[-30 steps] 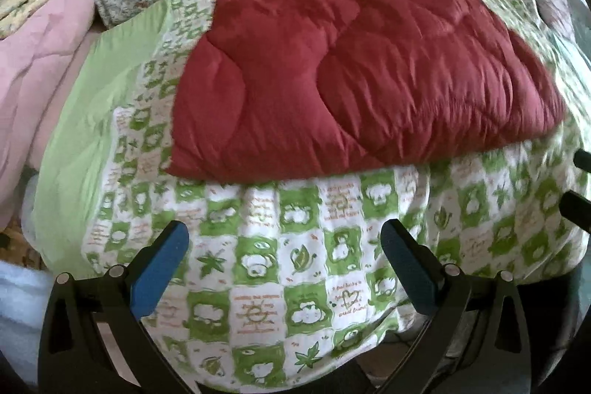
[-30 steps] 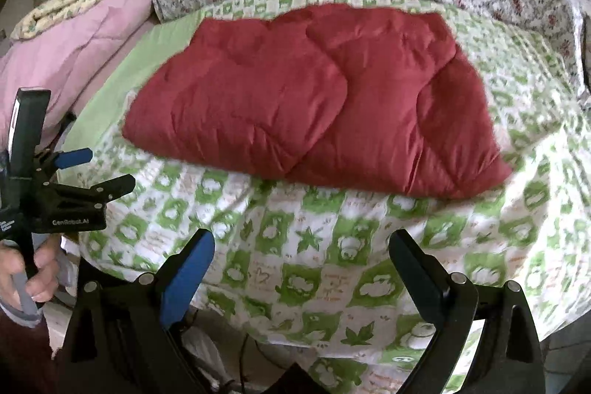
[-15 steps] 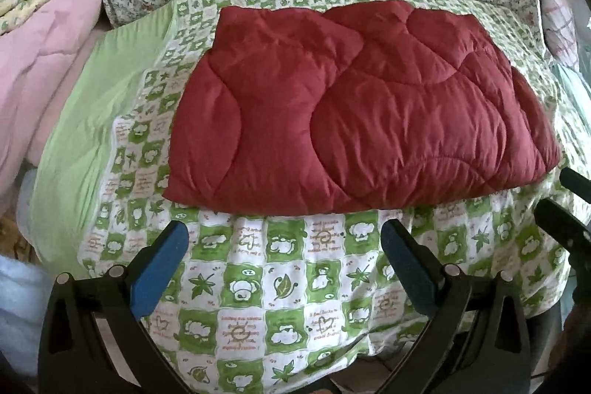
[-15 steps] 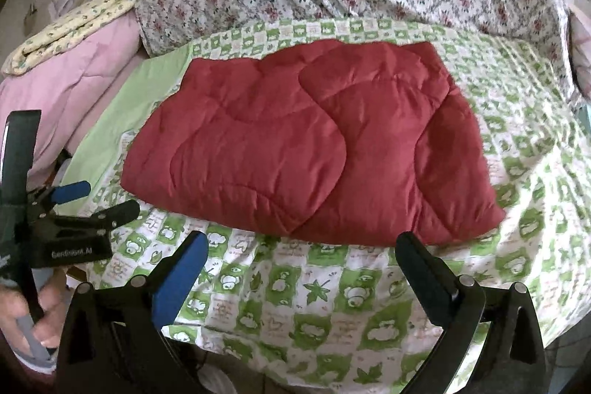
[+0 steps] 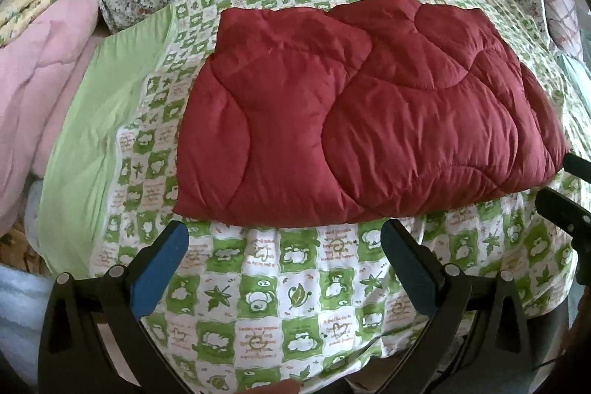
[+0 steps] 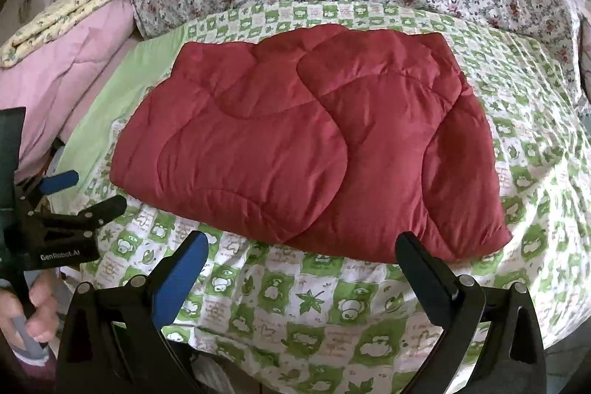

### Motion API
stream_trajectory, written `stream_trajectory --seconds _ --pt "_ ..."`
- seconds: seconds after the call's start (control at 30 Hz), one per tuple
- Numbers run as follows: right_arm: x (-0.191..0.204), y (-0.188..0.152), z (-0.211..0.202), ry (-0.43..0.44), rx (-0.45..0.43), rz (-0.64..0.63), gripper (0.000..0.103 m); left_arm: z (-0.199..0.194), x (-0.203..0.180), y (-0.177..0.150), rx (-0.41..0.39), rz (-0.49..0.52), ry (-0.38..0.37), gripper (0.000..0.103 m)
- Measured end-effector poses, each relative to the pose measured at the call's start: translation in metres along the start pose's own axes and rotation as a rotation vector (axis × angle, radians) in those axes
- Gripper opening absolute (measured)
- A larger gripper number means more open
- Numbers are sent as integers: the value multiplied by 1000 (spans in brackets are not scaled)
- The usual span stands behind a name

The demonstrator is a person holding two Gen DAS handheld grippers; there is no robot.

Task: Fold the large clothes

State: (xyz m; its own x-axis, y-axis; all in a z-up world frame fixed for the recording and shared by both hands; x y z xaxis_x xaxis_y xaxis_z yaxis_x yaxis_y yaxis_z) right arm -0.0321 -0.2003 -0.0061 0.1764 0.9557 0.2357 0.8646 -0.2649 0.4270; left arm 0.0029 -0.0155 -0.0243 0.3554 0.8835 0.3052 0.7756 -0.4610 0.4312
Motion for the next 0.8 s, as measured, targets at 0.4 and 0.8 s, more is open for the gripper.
stream_trajectory --seconds 0.4,0.8 --pt "-1 8 0 -21 62 -54 102 3 0 10 15 42 -11 103" --pt "-2 10 5 -24 88 -50 102 8 1 14 20 55 -16 103"
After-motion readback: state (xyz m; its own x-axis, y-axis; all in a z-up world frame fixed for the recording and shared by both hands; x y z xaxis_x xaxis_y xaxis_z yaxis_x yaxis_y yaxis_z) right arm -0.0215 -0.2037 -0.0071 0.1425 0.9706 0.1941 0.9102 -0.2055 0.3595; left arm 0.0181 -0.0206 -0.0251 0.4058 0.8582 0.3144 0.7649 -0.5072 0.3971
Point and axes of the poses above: each gripper's, at about its wrist camera, not at the fingertips, and z roughly the way its jaws point, x to its left, y to its top, the point moved 1 cm from there along z, roughly the way its jaws point, and after that the axes turned 13 degrees about z, right-handed, at the moved point
